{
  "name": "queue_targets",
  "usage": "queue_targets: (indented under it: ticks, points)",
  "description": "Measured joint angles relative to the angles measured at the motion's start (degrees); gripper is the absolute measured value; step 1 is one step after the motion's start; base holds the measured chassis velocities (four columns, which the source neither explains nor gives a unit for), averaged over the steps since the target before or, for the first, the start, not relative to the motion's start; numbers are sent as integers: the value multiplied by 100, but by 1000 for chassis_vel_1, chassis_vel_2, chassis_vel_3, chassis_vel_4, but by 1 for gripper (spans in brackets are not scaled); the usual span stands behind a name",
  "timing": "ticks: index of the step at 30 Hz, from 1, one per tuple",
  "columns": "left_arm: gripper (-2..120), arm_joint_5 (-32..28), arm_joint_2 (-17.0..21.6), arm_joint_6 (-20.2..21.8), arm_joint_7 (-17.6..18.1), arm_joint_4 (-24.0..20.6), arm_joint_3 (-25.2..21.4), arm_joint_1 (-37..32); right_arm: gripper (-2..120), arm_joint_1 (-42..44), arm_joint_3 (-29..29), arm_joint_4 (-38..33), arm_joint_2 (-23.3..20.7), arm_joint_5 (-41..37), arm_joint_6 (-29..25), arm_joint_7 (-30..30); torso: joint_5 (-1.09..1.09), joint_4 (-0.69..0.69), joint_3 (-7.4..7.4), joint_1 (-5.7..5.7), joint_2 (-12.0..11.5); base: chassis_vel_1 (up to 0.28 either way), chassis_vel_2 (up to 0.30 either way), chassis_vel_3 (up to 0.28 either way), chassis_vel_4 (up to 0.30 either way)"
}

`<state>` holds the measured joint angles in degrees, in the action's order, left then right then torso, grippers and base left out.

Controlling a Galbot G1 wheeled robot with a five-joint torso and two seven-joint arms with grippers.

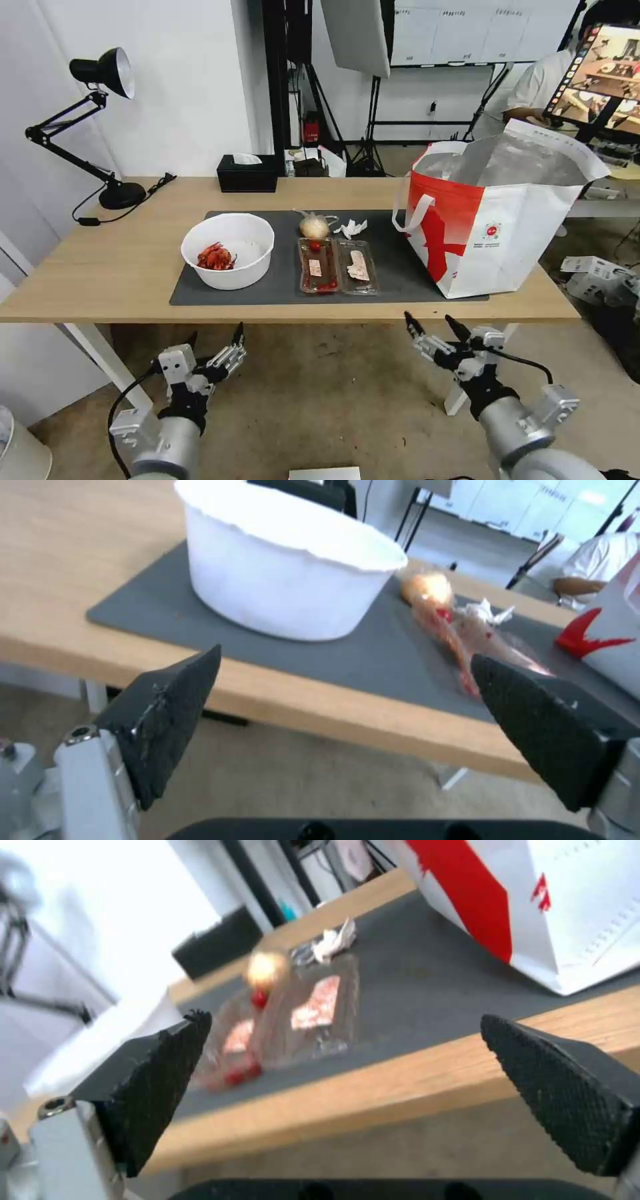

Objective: Pick up the trash from the table and place it into the takeout bag.

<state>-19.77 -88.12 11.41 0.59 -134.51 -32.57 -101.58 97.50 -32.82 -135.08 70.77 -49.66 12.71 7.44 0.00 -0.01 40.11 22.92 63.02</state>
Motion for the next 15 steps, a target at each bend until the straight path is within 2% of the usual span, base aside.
queue_targets:
  ticks: [1,3,4,6,7,9,15]
  points:
    - [100,0,0,0,0,0,0,0,100,0,0,0,0,0,0,0,0,0,0,0,0,0,0,0,0]
    - [100,76,8,-147,-43,97,-1,37,100,-279,104,-8,-44,-1088,-8,455,0,0,0,0,0,0,0,0,0]
    - [100,76,8,-147,-43,97,-1,37,100,-279,104,-8,-44,-1088,-8,455,0,0,0,0,0,0,0,0,0]
    - [100,151,15,-173,-57,174,-3,80,100,-767,269,-4,-114,-2582,-8,1091,0,1,0,0,0,0,0,0,0]
    - [100,172,23,-179,-62,206,-12,108,100,-1005,378,55,-143,-3094,-16,1320,0,2,0,0,0,0,0,0,0]
    - [100,179,34,-180,-65,231,-24,131,100,-1164,473,132,-165,-3340,-35,1432,0,2,0,0,-1,0,0,0,0]
    - [100,165,68,-172,-70,340,-80,242,100,-1989,1261,790,-218,-3824,-215,1697,0,1,0,0,0,0,0,0,0]
